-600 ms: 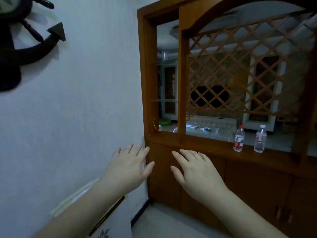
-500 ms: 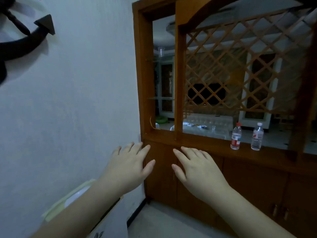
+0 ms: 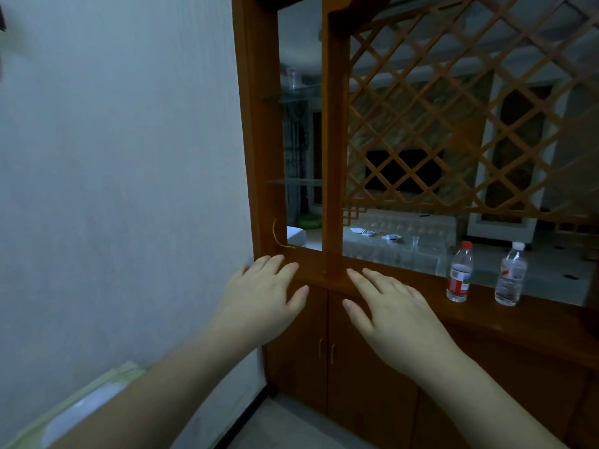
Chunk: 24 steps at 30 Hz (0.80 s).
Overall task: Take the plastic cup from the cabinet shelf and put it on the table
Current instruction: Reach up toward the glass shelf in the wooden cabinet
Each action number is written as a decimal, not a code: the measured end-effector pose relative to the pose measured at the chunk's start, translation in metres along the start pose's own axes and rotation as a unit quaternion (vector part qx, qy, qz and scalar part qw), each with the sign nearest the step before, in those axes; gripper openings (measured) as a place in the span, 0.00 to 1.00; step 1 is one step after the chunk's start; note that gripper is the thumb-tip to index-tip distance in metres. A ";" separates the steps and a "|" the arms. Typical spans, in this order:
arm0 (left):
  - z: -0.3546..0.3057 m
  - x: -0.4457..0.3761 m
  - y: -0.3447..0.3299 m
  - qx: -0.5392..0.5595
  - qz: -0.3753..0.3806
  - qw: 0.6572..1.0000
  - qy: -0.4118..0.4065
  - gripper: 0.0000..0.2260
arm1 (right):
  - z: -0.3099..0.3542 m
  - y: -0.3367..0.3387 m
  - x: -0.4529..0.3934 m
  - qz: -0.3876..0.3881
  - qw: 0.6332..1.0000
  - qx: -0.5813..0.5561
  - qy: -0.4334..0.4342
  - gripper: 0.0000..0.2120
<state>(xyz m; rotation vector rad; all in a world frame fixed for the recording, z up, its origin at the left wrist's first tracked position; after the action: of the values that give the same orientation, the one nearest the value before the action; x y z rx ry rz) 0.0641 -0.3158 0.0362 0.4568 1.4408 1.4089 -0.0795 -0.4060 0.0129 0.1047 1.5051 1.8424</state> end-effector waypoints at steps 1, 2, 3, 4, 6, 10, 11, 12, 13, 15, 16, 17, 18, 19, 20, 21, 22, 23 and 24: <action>-0.001 -0.012 -0.003 0.001 -0.001 1.000 0.013 0.27 | -0.008 -0.001 -0.010 0.000 1.000 0.002 0.001 0.29; -0.003 -0.023 -0.007 0.005 0.000 1.000 0.020 0.27 | -0.014 -0.003 -0.018 0.002 1.000 0.003 0.000 0.28; -0.006 -0.033 -0.012 0.010 -0.002 1.000 0.020 0.27 | -0.020 -0.007 -0.026 0.005 1.000 0.003 0.000 0.28; -0.010 -0.041 -0.016 0.010 -0.006 1.000 0.016 0.27 | -0.025 -0.010 -0.034 0.008 1.000 0.000 0.000 0.28; -0.013 -0.056 -0.026 -0.002 -0.020 1.000 0.006 0.27 | -0.031 -0.017 -0.052 0.014 1.000 -0.006 0.000 0.28; 0.003 -0.089 -0.044 0.007 -0.039 0.999 0.017 0.26 | -0.030 -0.034 -0.100 0.017 1.000 -0.012 0.010 0.28; 0.011 -0.096 -0.051 0.006 -0.042 0.999 0.021 0.26 | -0.027 -0.040 -0.112 0.017 1.000 -0.015 0.014 0.28; 0.019 -0.104 -0.058 0.003 -0.043 0.999 0.024 0.26 | -0.023 -0.046 -0.125 0.018 1.000 -0.017 0.018 0.28; 0.027 -0.111 -0.065 0.002 -0.043 0.999 0.027 0.26 | -0.019 -0.053 -0.138 0.020 0.999 -0.017 0.023 0.28; 0.047 -0.126 -0.079 0.002 -0.044 0.999 0.030 0.26 | -0.010 -0.068 -0.165 0.021 0.999 -0.017 0.030 0.28; 0.059 -0.134 -0.087 0.003 -0.047 0.998 0.030 0.26 | -0.003 -0.077 -0.180 0.018 0.999 -0.014 0.036 0.27; 0.070 -0.142 -0.093 0.002 -0.049 0.998 0.030 0.26 | 0.002 -0.084 -0.193 0.016 0.999 -0.010 0.042 0.27; 0.079 -0.149 -0.098 -0.001 -0.048 0.998 0.030 0.26 | 0.008 -0.090 -0.204 0.017 0.999 -0.006 0.046 0.27; 0.092 -0.157 -0.105 -0.002 -0.047 0.998 0.033 0.26 | 0.015 -0.099 -0.218 0.019 0.999 -0.007 0.048 0.27; 0.103 -0.165 -0.111 -0.001 -0.047 0.998 0.036 0.26 | 0.022 -0.106 -0.233 0.020 0.999 -0.008 0.050 0.27; 0.114 -0.174 -0.117 0.001 -0.045 0.998 0.036 0.26 | 0.029 -0.113 -0.248 0.020 0.998 -0.008 0.052 0.27; 0.123 -0.184 -0.122 0.005 -0.042 0.999 0.031 0.26 | 0.035 -0.119 -0.263 0.020 0.998 -0.007 0.053 0.27; 0.131 -0.196 -0.126 0.008 -0.044 0.999 0.023 0.26 | 0.041 -0.125 -0.277 0.019 0.998 -0.005 0.054 0.27; 0.139 -0.207 -0.129 0.010 -0.048 0.999 0.013 0.26 | 0.045 -0.130 -0.291 0.018 0.998 -0.002 0.053 0.27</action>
<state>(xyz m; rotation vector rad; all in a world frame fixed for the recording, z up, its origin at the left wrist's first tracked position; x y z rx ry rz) 0.3116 -0.4482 0.0304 0.3774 1.4795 1.3291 0.2154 -0.5341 0.0231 0.0314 1.5813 1.9060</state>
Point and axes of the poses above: each hand's wrist, its own x-axis away from the middle knuckle, its own y-axis out of the back of the hand, z = x × y, the point moved 9 cm from there along -x, towards the middle knuckle, and after that the axes turned 12 degrees about -x, right-handed, at the moved point
